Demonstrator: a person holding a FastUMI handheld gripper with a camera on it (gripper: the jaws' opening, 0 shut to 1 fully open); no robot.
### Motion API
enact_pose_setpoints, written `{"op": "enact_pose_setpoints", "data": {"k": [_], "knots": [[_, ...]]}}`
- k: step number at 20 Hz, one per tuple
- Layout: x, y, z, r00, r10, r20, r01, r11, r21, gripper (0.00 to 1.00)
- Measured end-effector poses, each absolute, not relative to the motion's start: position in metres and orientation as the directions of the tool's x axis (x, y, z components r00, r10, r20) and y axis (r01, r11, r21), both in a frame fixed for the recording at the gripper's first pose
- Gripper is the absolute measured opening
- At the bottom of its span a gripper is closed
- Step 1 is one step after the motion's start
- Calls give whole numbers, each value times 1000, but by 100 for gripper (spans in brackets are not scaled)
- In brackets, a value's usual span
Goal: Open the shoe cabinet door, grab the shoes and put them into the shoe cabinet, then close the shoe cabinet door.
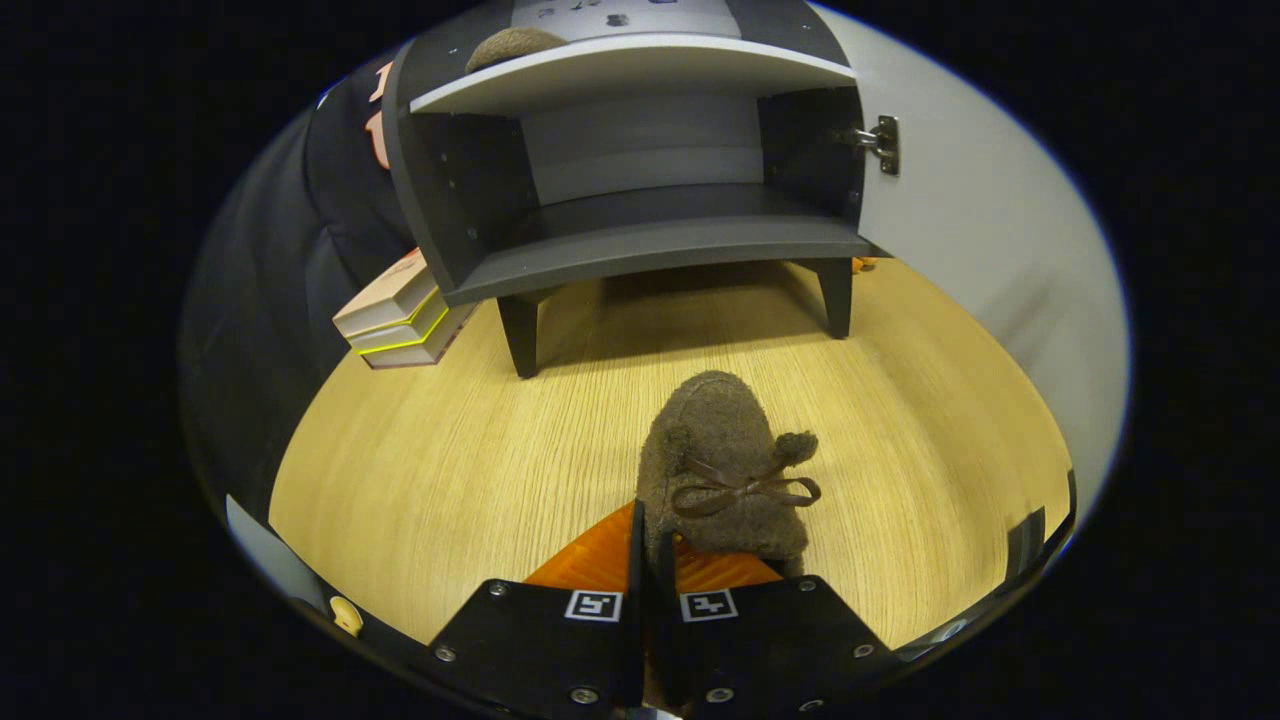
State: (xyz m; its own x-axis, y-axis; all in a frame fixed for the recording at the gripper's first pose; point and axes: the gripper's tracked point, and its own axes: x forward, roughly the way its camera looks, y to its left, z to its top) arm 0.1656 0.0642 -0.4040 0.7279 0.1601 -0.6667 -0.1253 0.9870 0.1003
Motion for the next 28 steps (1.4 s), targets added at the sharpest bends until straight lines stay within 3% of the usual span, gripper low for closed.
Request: {"op": "enact_pose_setpoints", "data": {"k": [14,28], "knots": [[160,48,-265,821,110,-561,-126,992,11,7],[271,41,-105,911,96,-400,-141,986,-84,7]]}}
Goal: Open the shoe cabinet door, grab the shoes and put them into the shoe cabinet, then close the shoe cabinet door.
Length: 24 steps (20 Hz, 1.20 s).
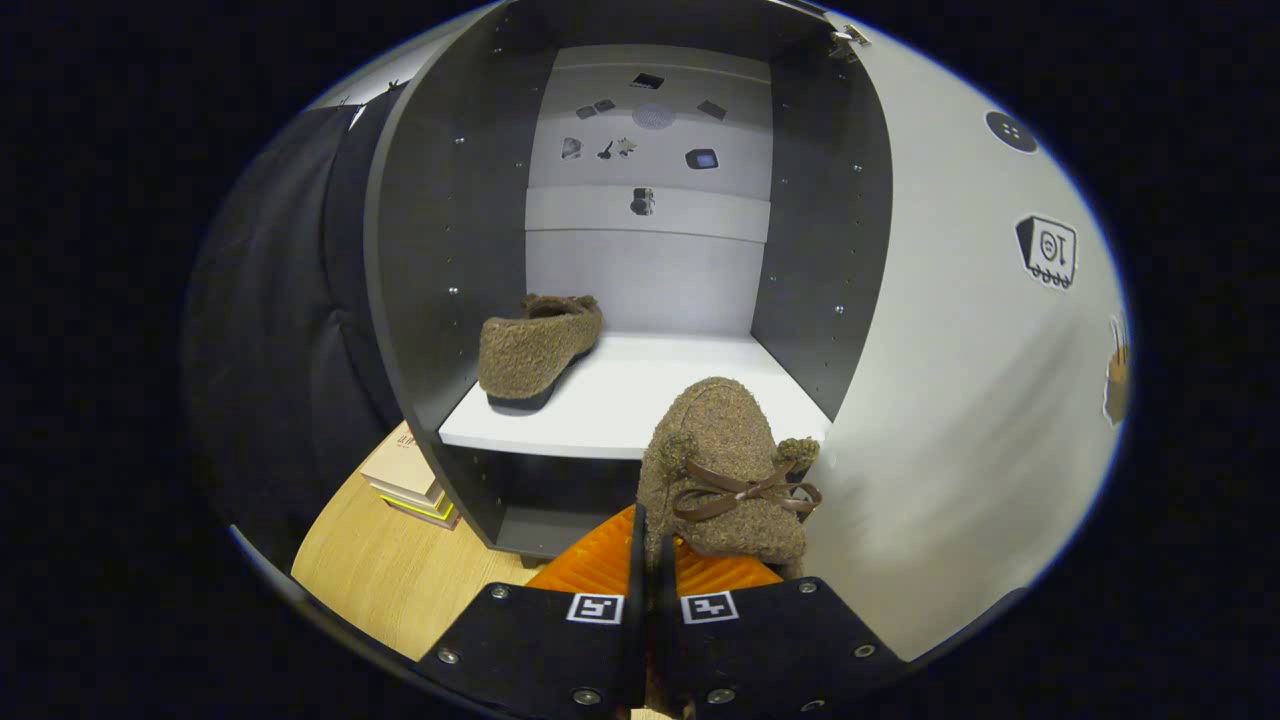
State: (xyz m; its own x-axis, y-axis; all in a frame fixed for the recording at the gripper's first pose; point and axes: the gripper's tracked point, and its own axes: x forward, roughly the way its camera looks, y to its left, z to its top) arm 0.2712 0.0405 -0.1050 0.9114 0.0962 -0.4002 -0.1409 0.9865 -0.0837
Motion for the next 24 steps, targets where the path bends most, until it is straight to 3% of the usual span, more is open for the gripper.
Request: {"op": "enact_pose_setpoints", "data": {"k": [14,24], "knots": [[430,57,-66,896,131,-424,-201,972,-124,7],[499,74,-103,838,159,-523,-256,959,-119,7]]}}
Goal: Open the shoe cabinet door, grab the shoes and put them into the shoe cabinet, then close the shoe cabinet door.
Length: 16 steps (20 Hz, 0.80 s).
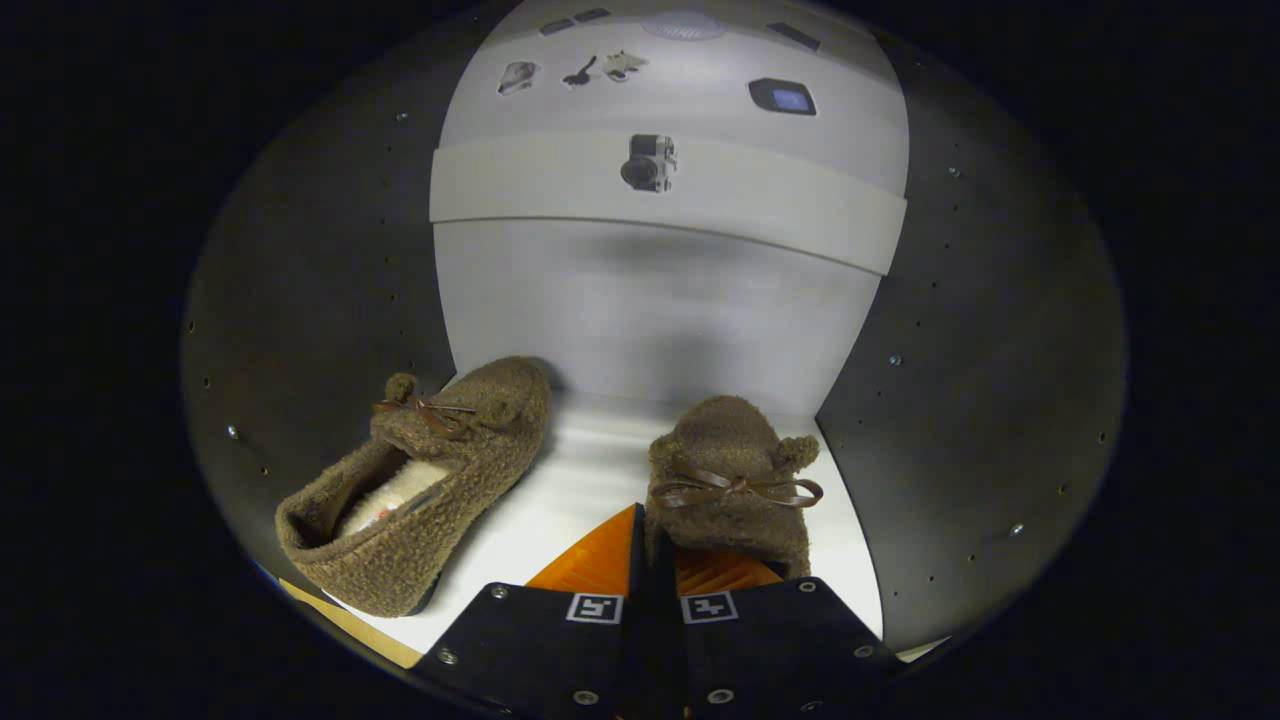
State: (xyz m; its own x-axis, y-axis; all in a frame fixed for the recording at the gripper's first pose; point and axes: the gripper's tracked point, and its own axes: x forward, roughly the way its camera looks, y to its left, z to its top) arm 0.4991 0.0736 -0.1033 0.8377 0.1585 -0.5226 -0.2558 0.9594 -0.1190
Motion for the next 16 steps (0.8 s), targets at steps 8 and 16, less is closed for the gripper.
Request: {"op": "enact_pose_setpoints", "data": {"k": [8,16], "knots": [[496,70,-99,837,155,-524,-228,970,-78,23],[456,61,-69,869,128,-477,-199,975,-100,23]]}}
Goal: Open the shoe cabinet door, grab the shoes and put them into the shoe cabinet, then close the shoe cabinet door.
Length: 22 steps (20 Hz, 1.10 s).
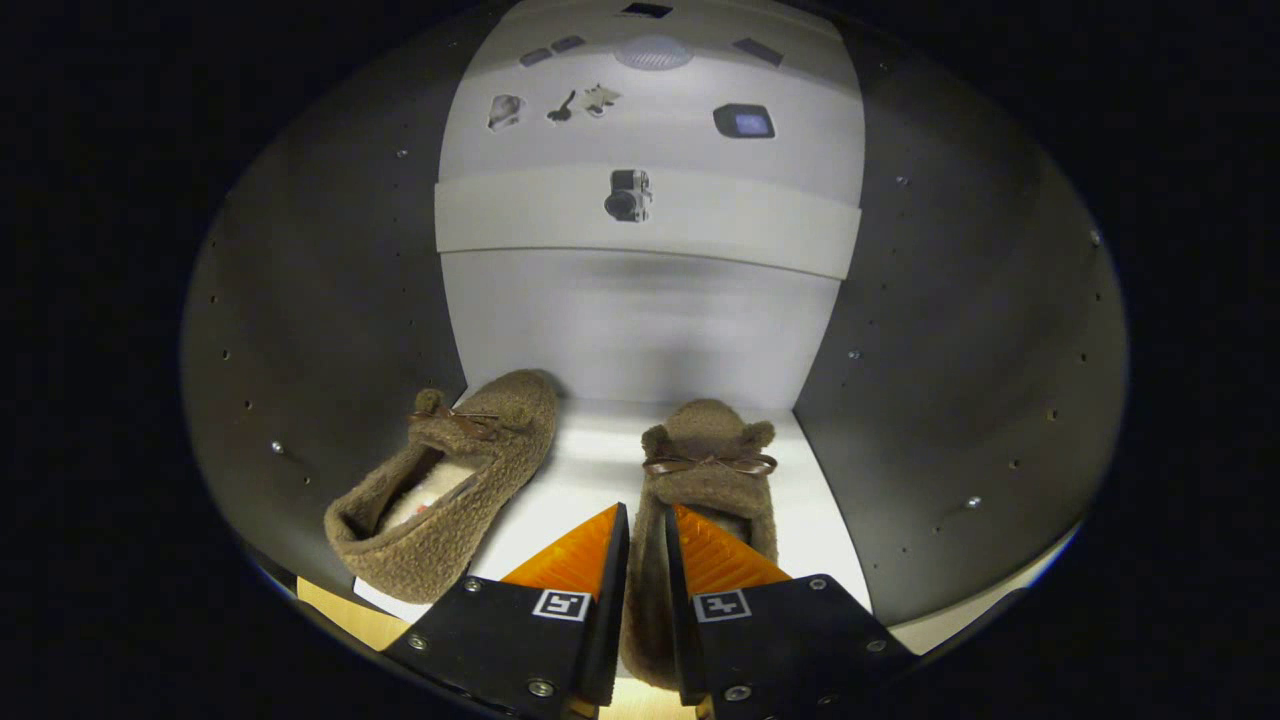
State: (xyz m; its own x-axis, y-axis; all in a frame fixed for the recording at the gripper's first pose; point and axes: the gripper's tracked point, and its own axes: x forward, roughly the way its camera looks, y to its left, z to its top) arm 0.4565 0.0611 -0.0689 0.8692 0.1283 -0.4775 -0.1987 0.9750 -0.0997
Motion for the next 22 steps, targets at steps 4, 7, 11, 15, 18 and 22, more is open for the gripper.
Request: {"op": "enact_pose_setpoints", "data": {"k": [4,7,11,15,18,22], "knots": [[419,58,-48,896,118,-429,-180,978,-108,23],[381,55,-40,904,105,-414,-171,977,-126,23],[330,58,-29,915,115,-387,-163,982,-94,23],[281,50,-26,925,87,-371,-131,987,-95,23],[243,44,-22,932,70,-355,-106,991,-85,23],[196,31,-15,943,46,-329,-73,995,-70,23]]}}
